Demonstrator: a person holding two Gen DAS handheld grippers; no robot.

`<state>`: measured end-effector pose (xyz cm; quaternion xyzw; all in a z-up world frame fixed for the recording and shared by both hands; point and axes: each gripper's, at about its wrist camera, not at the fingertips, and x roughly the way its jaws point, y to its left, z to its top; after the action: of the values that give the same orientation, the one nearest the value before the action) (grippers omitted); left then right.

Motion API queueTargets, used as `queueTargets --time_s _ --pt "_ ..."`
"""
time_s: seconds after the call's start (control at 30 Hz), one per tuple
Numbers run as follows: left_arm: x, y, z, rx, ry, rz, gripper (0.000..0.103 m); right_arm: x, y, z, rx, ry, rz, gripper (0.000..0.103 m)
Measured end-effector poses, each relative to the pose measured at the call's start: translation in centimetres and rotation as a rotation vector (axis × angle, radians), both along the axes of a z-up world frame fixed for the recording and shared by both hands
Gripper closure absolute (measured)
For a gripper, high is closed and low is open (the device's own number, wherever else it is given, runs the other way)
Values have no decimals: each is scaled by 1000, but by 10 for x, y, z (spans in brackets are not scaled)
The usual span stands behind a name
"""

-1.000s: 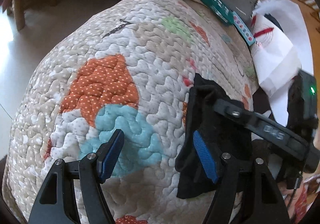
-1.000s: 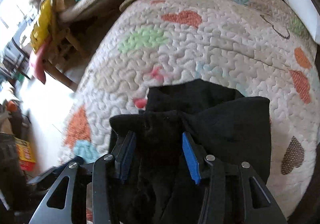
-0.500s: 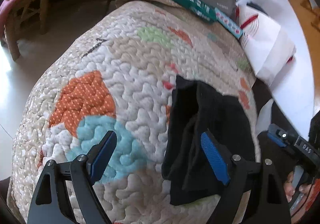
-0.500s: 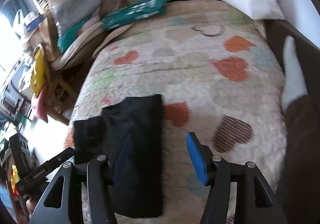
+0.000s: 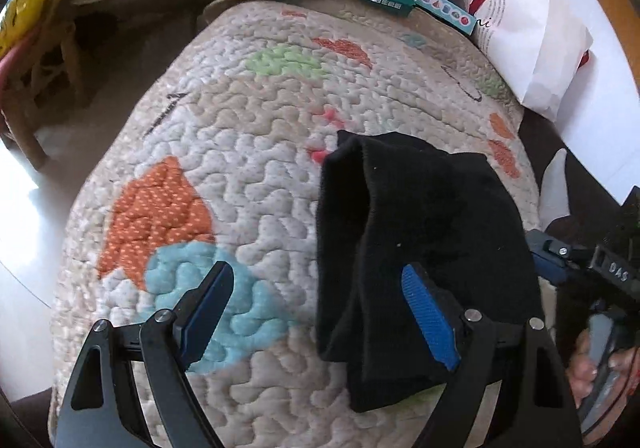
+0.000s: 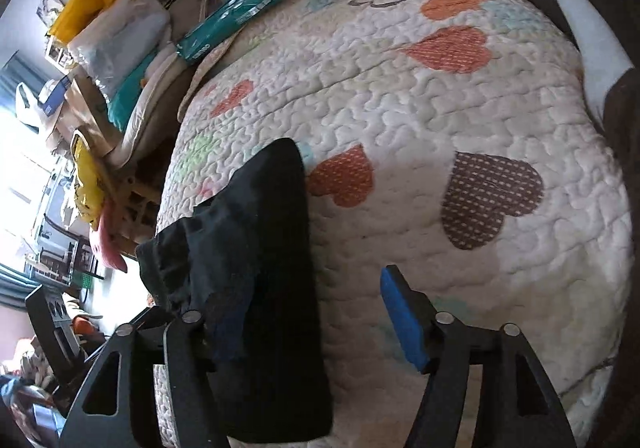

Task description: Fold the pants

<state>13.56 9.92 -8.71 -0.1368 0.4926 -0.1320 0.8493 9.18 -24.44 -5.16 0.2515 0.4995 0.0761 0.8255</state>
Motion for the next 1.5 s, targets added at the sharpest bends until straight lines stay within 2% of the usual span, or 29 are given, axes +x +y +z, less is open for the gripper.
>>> queueTargets --time_s 0.1,0.27,0.43,0.6,0.7,0.9,1.23,1.33,1.5 --pt "1 -3 -1 -6 3 -4 18 4 3 -4 -26 5 0 23" --pt "3 -6 -3 -12 13 -8 18 10 -2 -11 -11 28 -16 17" --pt "5 -9 -6 -19 23 -15 18 13 -4 -17 11 46 -18 15" --pt "9 -9 -13 -92 60 -25 18 22 -8 -25 86 86 -29 13" --pt "10 -7 -16 -110 72 -19 18 28 -7 -29 124 114 -46 12" --pt "13 -8 -18 -132 79 -20 18 39 0 -30 136 126 -35 12" --pt "22 -11 -27 -260 92 -67 15 33 -7 -46 251 140 -68 9" --pt "24 -13 -29 -301 87 -80 9 36 -1 -47 267 135 -49 8" --pt "28 -8 -34 -398 113 -75 8 46 13 -48 275 114 -2 4"
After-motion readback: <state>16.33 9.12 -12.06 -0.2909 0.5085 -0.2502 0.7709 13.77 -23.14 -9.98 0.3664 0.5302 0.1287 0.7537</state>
